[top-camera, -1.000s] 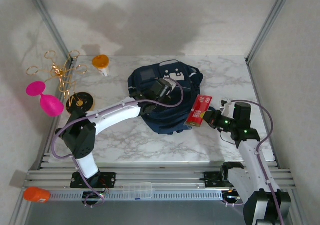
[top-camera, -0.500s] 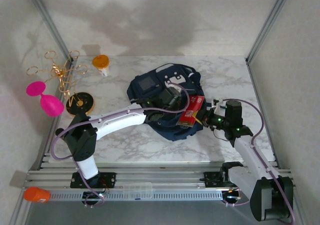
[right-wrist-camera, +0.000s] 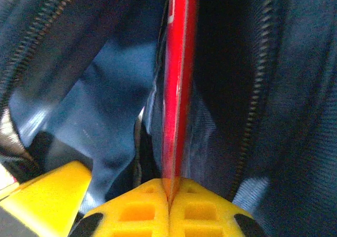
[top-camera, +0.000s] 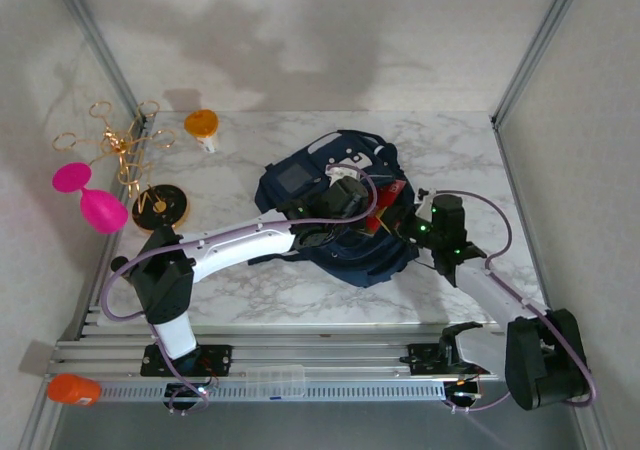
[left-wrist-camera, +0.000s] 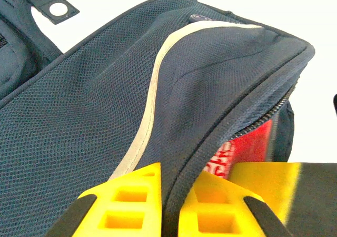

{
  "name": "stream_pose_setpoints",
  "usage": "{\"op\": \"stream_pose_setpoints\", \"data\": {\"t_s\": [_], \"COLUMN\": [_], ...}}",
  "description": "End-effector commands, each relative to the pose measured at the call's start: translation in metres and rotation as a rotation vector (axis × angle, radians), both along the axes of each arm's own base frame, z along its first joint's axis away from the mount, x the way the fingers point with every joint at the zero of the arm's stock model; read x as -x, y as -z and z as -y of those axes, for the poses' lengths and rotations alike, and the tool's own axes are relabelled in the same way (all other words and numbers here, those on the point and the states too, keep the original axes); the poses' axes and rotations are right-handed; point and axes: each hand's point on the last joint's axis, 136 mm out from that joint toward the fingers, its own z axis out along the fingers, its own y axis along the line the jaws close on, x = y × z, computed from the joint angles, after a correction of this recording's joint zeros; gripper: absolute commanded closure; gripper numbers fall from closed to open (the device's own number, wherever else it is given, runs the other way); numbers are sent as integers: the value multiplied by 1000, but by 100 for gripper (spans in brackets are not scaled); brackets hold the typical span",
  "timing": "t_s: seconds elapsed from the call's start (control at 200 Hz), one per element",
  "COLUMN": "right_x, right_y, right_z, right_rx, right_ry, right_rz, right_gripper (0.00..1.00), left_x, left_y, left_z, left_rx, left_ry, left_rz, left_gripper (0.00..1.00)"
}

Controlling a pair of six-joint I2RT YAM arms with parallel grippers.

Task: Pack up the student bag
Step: Place the personal item in the student bag.

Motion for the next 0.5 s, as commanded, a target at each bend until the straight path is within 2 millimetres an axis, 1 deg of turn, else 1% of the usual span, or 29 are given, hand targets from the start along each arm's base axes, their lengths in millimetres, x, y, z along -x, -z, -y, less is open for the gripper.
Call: {"op": "stream_pose_setpoints", "data": {"t_s": [0.0,0.125,0.16,0.19,0.22,0.25,0.28,0.32,0.395,0.441,0.491], "right_x": [-20,-28,-32,-38,-41,-43,-43,-41,-38,-37,-33], "right_y": [-16,-23,-26,-22,-14,-11,-12,-14,-20,-20,-14], "right_z": [-9,-28,-32,-34,-36,-40,-44,-47,-40,-29,-16], "right_rx": [-27,-51,-32,-8,16,25,25,19,54,111,170], "right_ry": [79,101,102,102,95,72,47,29,48,82,124], "right_rz": [72,112,151,150,122,111,118,130,151,143,113], "right_gripper": [100,100,98,95,93,92,90,84,66,62,57], "left_x": [-9,-10,-11,-12,-13,-14,-14,-15,-16,-17,-17], "left_y": [-74,-71,-72,-71,-71,-71,-71,-72,-71,-69,-69], "left_z": [15,15,15,13,10,7,5,2,-2,-3,-3], "left_rx": [217,215,209,197,185,177,173,170,170,167,170], "left_ry": [-54,-63,-62,-71,-86,-98,-105,-114,-122,-121,-119], "left_rz": [112,107,114,118,121,125,127,131,135,129,128], "left_gripper": [100,100,100,100,100,100,100,100,100,100,100]}}
